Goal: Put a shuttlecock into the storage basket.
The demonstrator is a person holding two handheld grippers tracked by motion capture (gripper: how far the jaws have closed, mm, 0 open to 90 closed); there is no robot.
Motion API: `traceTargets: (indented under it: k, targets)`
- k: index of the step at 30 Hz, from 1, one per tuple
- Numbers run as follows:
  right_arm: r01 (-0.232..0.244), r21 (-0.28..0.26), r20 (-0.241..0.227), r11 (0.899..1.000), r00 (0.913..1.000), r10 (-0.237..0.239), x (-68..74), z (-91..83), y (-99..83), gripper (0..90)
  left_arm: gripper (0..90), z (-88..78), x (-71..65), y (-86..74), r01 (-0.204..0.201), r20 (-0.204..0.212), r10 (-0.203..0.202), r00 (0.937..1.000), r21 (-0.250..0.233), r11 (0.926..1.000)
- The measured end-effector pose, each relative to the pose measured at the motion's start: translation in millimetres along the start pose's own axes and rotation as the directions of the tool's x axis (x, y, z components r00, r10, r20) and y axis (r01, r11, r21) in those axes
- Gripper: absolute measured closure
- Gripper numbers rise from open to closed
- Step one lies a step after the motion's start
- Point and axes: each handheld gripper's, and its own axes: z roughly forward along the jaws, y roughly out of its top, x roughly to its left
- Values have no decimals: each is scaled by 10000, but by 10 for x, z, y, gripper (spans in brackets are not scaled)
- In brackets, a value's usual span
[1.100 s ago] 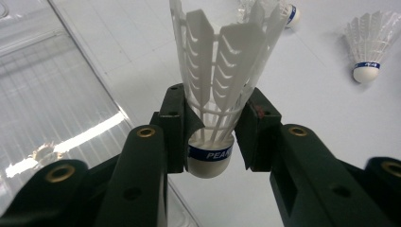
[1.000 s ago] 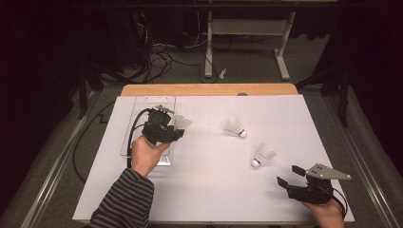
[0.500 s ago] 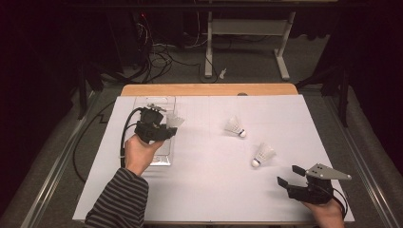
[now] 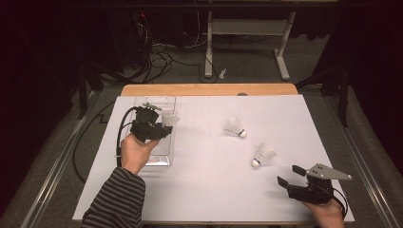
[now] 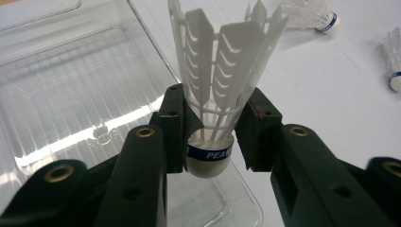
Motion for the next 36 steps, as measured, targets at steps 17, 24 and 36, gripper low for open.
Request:
traceTargets:
  k: [17,24,36]
  targets:
    - [-38,7,-23,10000,10000,38,-1,1,-1,264,663,85,203,35,595,-373,-590,9976,111,9982]
    - [4,8,-22,10000,10000,-4,-3,3,0,264,663,150,271,49,818,-489,-807,9955,203,9964]
    - [-32,18,-10,10000,10000,32,-1,1,-1,264,661,270,358,134,1167,-692,-1145,9910,284,9928]
